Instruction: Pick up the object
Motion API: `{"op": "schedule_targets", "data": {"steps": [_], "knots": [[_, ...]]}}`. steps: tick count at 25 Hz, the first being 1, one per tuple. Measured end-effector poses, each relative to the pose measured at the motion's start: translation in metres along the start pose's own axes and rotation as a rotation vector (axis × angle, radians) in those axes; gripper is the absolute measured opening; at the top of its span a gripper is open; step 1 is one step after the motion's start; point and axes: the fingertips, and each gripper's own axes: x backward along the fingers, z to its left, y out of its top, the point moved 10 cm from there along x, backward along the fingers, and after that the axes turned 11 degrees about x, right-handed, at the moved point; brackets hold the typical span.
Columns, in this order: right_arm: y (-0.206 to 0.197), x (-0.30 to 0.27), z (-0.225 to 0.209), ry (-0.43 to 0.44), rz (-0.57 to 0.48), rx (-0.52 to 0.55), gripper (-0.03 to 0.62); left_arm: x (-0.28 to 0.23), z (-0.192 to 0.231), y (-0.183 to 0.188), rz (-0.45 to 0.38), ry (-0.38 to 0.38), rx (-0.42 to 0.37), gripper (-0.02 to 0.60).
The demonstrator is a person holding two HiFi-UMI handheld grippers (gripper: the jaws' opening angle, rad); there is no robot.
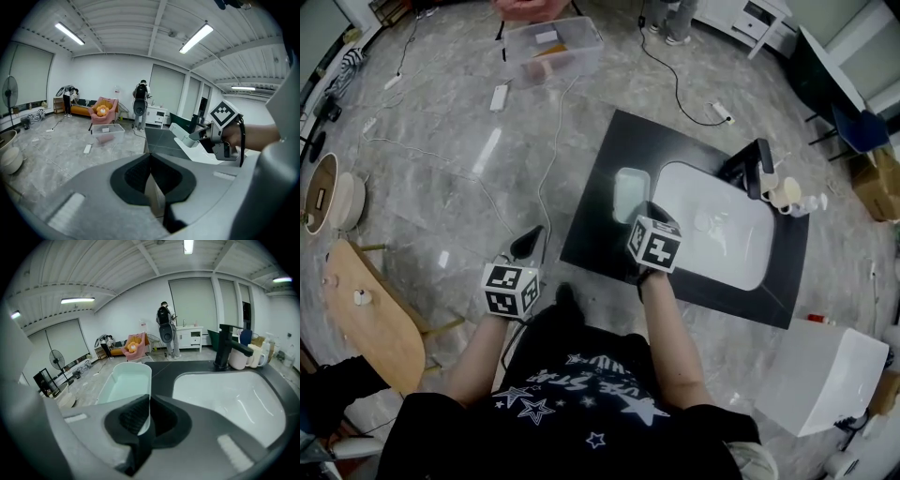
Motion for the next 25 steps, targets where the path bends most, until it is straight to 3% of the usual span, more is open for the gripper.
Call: {"op": "schedule_targets", "data": {"steps": [12, 25], "knots": [[-0.037, 0.083, -0.062, 0.136, -0.078, 0.088, 0.011, 0.044, -0.114, -0.057, -0.064, 0.076, 0.005, 0.009], [-0.098, 0.139, -0.108, 0.275, -0.070, 0.183, 0.011, 0.093, -0.205, -0.138, -0.075, 0.194, 0.073, 0.009]]}}
